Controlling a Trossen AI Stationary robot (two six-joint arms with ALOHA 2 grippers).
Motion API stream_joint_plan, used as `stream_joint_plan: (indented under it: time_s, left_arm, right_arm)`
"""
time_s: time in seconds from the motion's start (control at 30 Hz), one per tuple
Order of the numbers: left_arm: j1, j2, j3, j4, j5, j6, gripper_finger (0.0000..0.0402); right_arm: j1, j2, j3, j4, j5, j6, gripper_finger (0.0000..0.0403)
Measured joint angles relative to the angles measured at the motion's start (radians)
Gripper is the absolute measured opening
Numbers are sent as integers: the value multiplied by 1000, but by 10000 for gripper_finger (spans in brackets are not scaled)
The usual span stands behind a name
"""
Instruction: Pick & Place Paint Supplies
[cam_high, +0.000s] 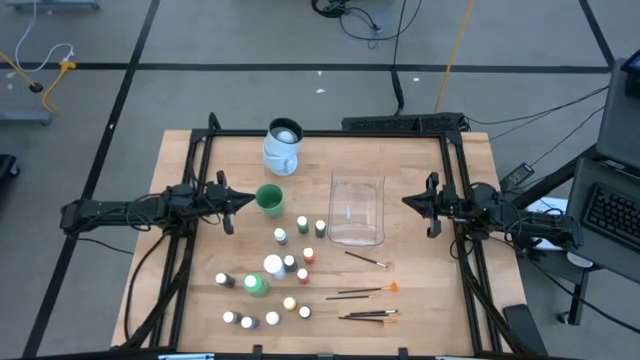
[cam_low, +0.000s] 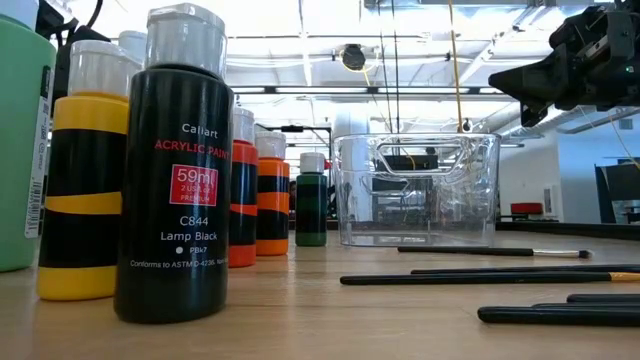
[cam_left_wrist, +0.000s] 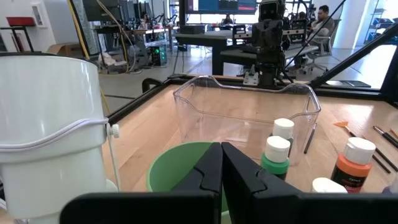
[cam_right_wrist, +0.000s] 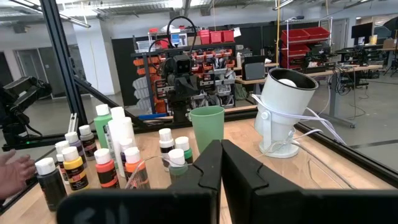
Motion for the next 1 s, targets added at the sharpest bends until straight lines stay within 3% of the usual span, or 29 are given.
stream_joint_plan:
  time_s: [1.0]
  left_arm:
    - [0, 0, 0, 0, 0, 7, 5]
  right_arm:
    - [0, 0, 0, 24, 0, 0, 4]
